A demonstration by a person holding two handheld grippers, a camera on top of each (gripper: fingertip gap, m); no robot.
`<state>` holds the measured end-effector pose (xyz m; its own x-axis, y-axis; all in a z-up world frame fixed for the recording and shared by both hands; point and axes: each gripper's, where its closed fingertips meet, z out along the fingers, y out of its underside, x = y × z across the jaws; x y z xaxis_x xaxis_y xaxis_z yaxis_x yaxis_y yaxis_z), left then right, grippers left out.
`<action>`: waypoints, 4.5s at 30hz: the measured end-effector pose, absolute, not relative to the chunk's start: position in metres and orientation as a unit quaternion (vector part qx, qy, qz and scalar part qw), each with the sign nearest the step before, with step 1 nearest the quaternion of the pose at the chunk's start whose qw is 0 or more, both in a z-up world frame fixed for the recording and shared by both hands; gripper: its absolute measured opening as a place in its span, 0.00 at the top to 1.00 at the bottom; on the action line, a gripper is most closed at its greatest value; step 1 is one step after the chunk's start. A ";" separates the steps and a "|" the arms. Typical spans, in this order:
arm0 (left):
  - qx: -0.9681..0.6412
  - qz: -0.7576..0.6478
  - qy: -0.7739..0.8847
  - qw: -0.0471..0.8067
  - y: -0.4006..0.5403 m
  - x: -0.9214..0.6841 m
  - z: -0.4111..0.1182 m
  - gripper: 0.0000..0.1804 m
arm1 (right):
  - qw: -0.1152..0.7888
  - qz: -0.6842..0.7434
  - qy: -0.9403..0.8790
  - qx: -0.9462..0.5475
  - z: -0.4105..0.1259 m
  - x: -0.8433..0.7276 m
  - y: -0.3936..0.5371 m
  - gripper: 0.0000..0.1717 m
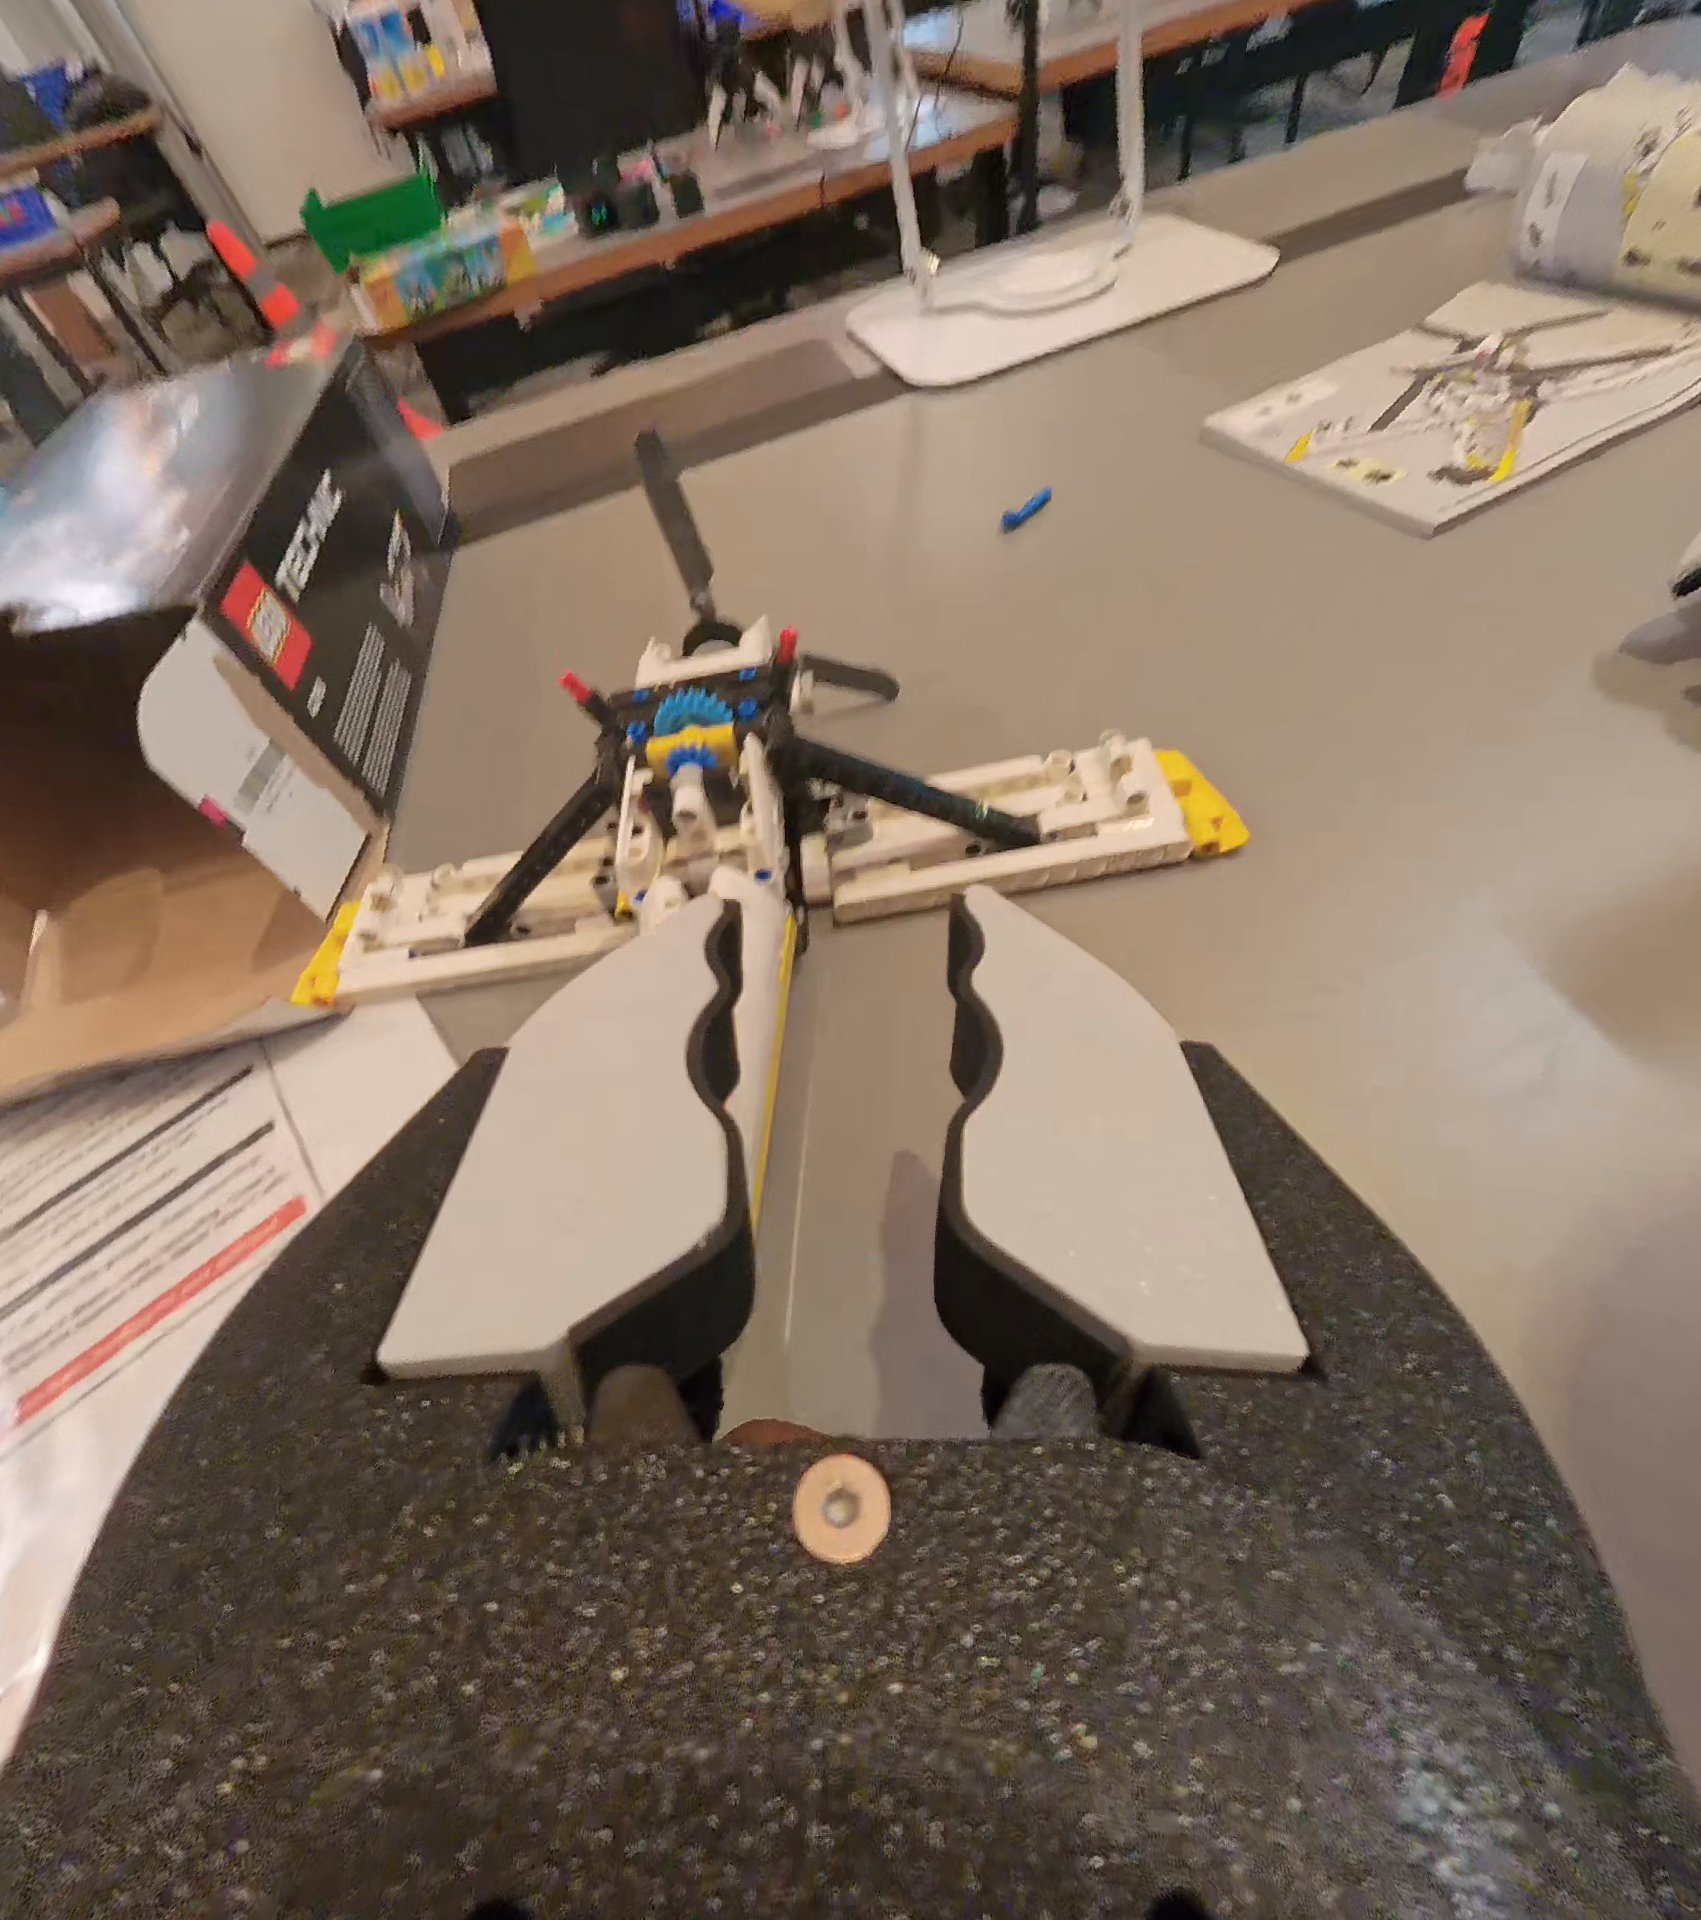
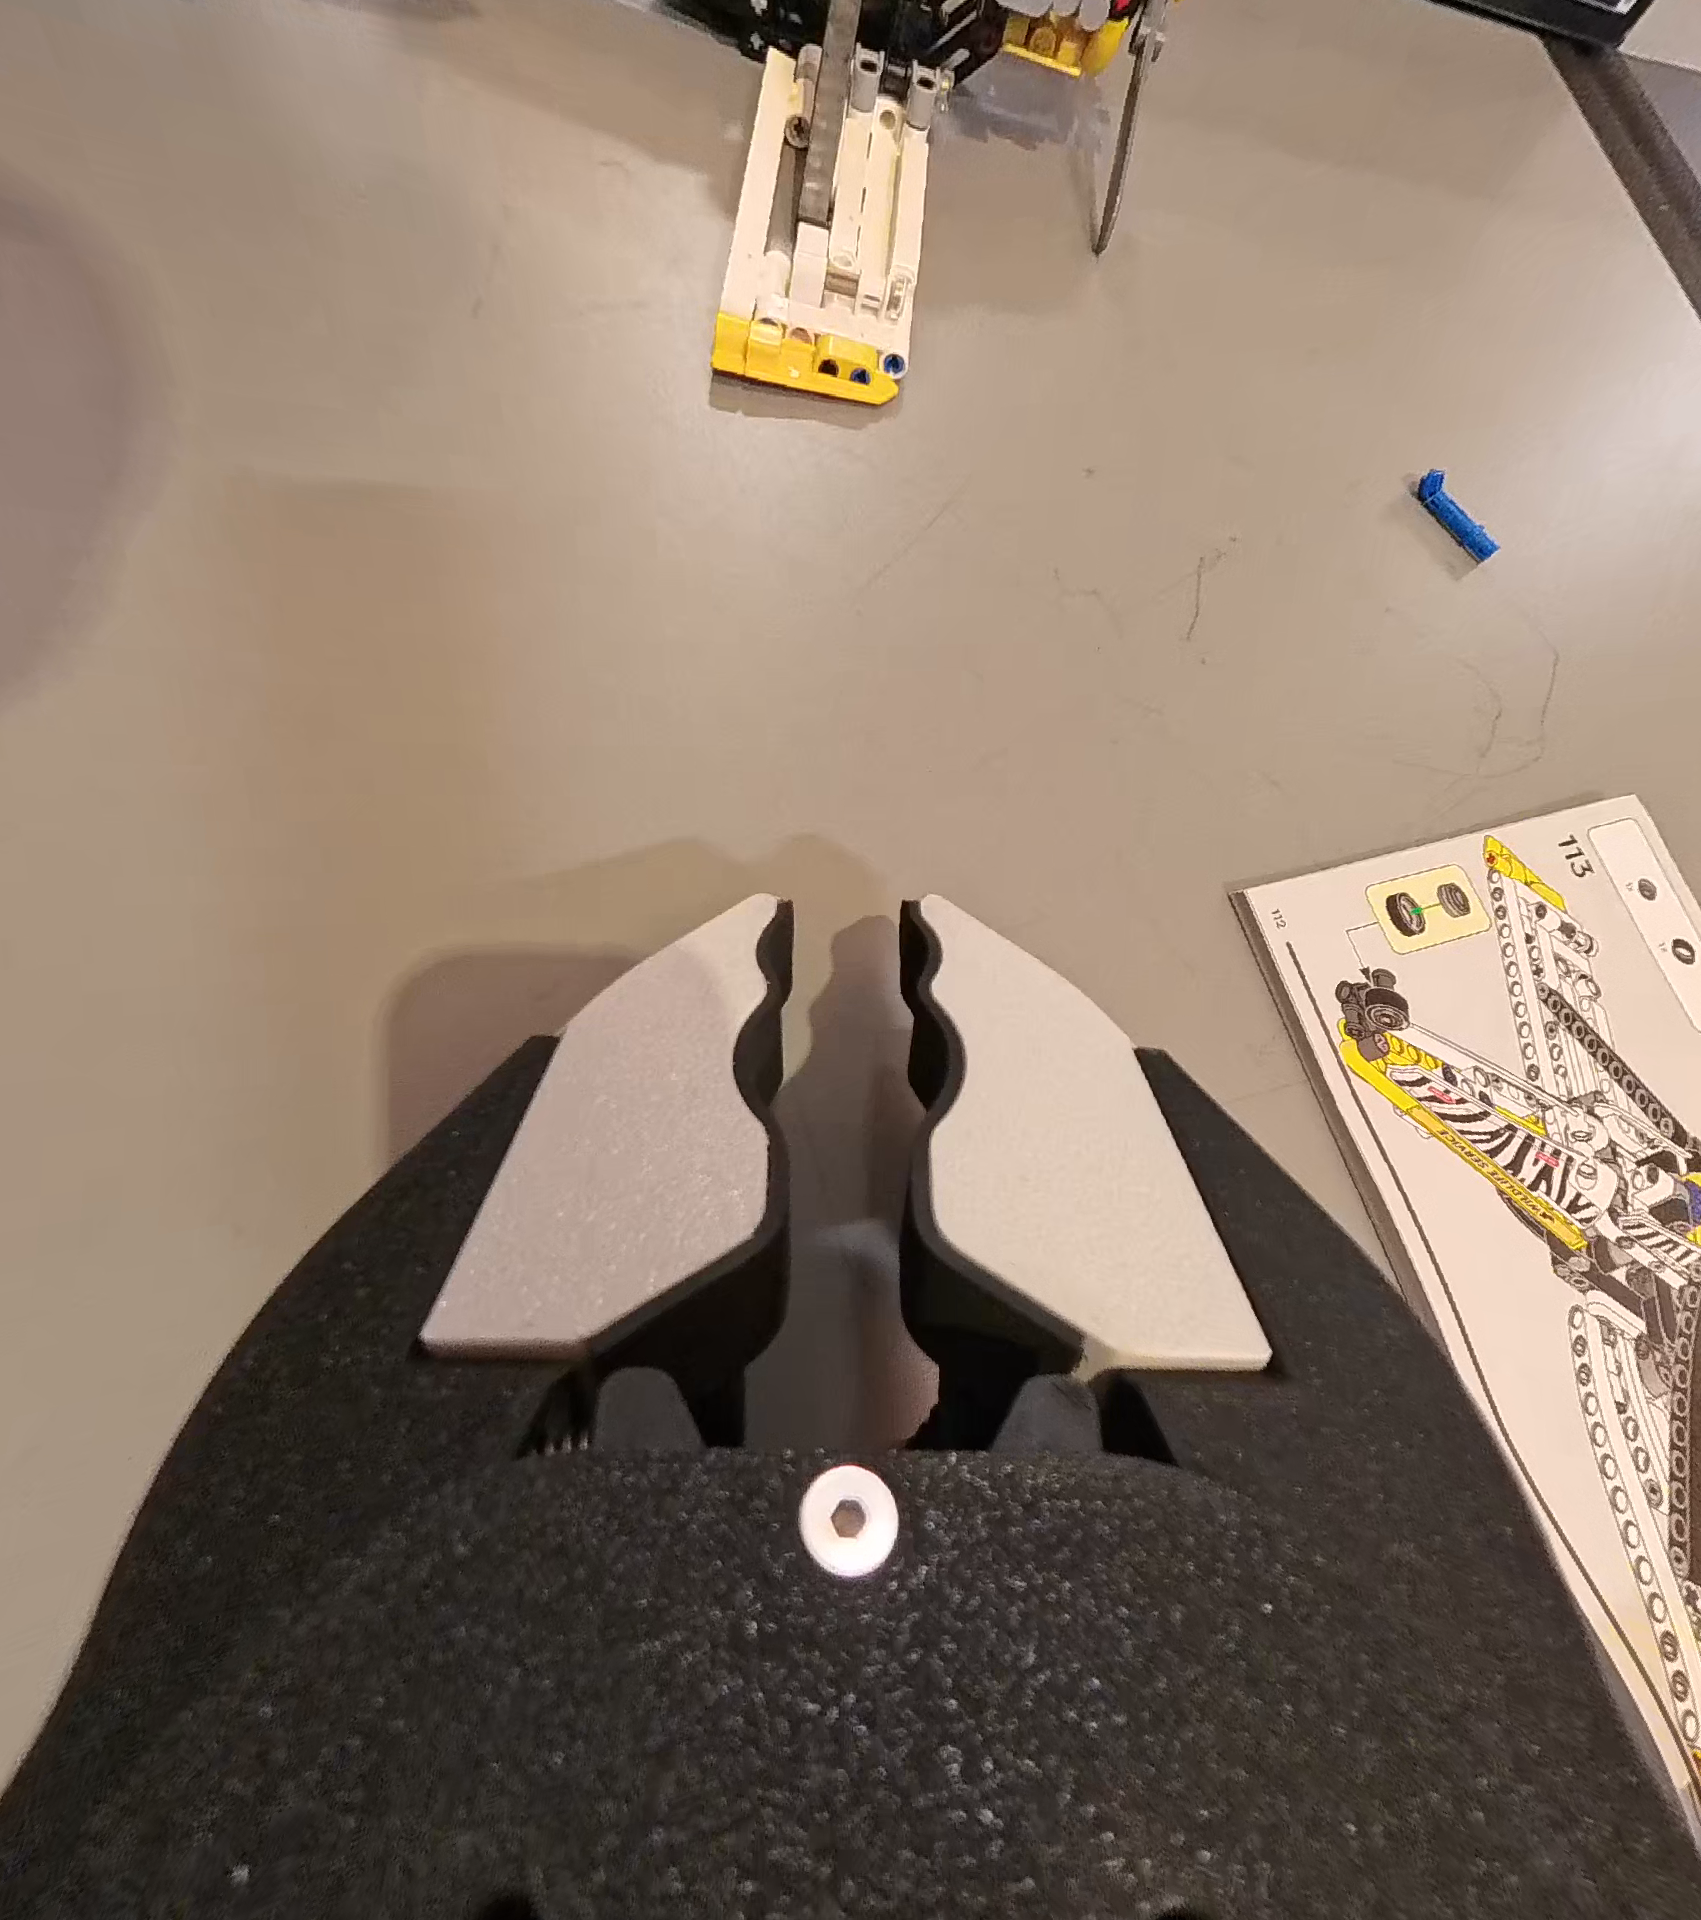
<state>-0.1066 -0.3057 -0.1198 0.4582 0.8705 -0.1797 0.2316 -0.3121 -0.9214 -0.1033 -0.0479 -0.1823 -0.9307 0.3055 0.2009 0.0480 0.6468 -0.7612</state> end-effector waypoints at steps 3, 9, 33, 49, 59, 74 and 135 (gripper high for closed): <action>-0.715 0.359 -0.359 0.481 -0.287 -0.113 -0.109 0.81 | 0.157 0.409 -0.893 -0.099 -0.182 -0.103 -0.048 0.89; -0.718 0.348 -0.313 0.515 -0.242 -0.124 -0.096 0.83 | 0.154 0.413 -0.892 -0.097 -0.181 -0.102 -0.048 0.89; -0.768 0.283 -0.280 0.502 -0.170 -0.133 -0.128 0.83 | 0.138 0.422 -0.891 -0.097 -0.180 -0.101 -0.047 0.89; -0.755 0.295 -0.336 0.480 -0.215 -0.118 -0.133 0.83 | 0.142 0.419 -0.892 -0.095 -0.181 -0.101 -0.047 0.89; -0.757 0.288 -0.340 0.478 -0.221 -0.111 -0.136 0.83 | 0.144 0.416 -0.892 -0.099 -0.181 -0.103 -0.047 0.88; -0.749 0.331 -0.369 0.440 -0.276 -0.099 -0.133 0.81 | 0.136 0.392 -0.903 -0.108 -0.188 -0.105 -0.048 0.83; -0.773 0.280 -0.436 0.366 -0.350 -0.069 -0.176 0.89 | 0.380 0.356 -0.732 0.439 -0.177 -0.080 -0.361 0.79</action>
<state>-0.0692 -0.3503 -0.1756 0.4639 0.8786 -0.1132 0.4687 -0.3519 -0.8103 -0.0799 -0.3609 -0.1768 -0.3251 -0.3721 0.8694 -0.9138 0.3601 -0.1876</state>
